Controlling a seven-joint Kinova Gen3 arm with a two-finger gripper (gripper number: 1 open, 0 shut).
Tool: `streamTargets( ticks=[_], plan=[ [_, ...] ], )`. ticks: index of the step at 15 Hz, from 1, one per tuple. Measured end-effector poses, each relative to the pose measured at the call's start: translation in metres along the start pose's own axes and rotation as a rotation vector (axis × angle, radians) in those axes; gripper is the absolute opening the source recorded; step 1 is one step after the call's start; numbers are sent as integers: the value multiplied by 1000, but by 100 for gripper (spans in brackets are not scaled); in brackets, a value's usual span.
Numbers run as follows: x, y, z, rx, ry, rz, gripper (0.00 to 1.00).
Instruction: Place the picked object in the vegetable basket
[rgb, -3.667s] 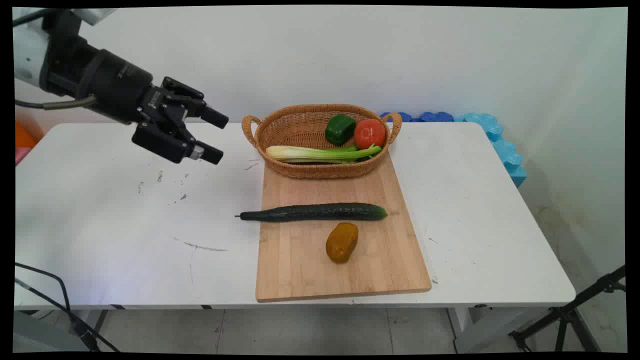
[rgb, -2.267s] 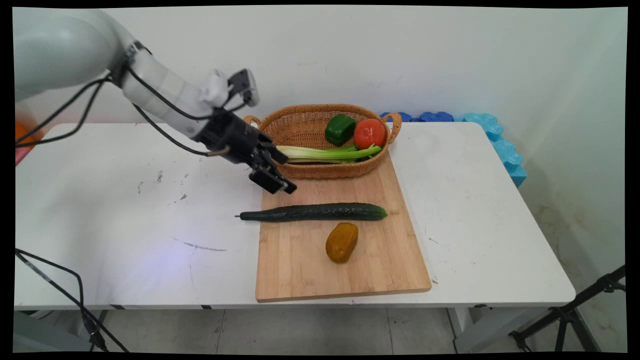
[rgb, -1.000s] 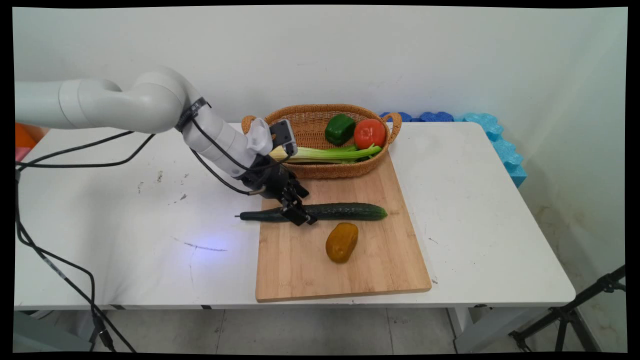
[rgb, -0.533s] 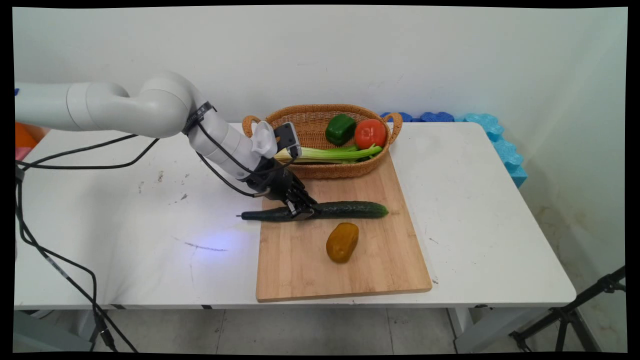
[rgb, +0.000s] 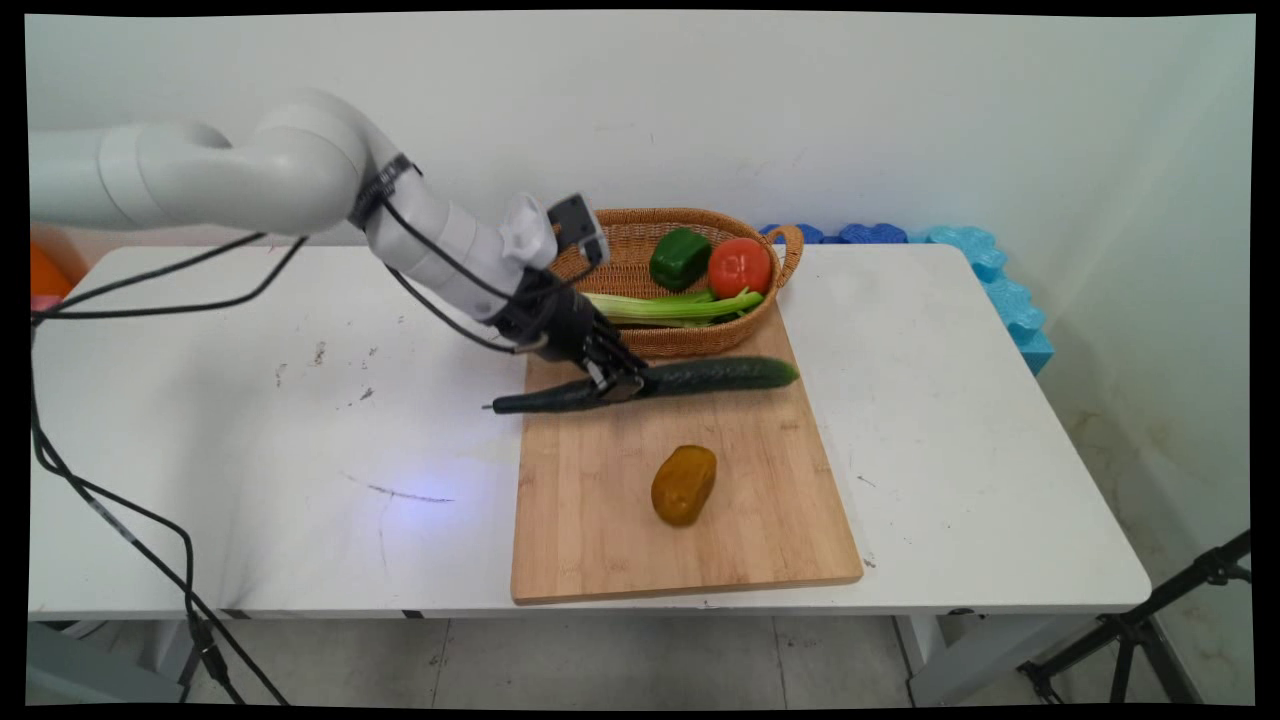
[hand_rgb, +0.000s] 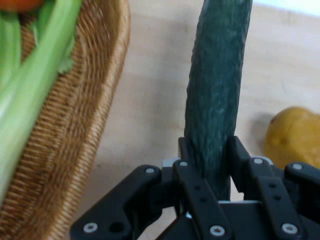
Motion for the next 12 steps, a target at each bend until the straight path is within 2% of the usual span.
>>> streamTargets(
  ticks=[6,12],
  plan=[
    [31,-8,-46,39,71,-43,0],
    [51,-41,-84,119,126,-108,0]
  ],
)
